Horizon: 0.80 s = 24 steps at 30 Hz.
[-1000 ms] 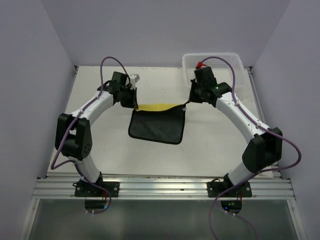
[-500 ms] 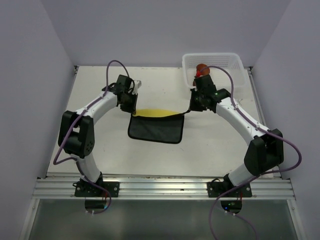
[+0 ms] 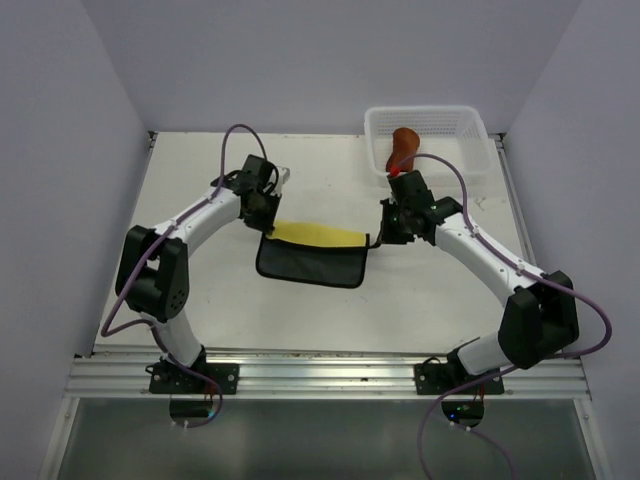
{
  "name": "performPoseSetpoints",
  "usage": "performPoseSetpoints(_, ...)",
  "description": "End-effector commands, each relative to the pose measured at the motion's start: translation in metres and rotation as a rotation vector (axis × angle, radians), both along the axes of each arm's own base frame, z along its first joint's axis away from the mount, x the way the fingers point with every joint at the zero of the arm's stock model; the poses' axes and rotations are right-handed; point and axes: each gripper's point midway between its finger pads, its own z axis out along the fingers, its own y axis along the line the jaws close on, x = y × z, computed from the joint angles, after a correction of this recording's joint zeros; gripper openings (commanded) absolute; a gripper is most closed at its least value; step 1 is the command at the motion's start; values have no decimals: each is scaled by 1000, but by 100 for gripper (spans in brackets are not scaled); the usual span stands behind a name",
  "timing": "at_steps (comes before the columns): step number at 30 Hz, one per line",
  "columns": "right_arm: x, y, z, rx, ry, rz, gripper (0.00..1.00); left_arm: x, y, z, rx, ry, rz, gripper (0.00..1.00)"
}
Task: Roll the towels
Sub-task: Fold the towel
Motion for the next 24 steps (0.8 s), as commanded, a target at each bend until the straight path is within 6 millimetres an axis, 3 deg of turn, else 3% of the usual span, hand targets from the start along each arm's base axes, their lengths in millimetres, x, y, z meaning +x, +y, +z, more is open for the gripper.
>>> performPoseSetpoints(1,-13,11,4,46,-17,36,0,-13,0,11,20,-26,-12,10)
performPoseSetpoints(13,-45,19,-32,12,50,86,0,-38,22,-11,115,9,16,9)
performPoseSetpoints(24,-55,22,-54,-7,89,121,0,-40,27,-22,143,28,20,9)
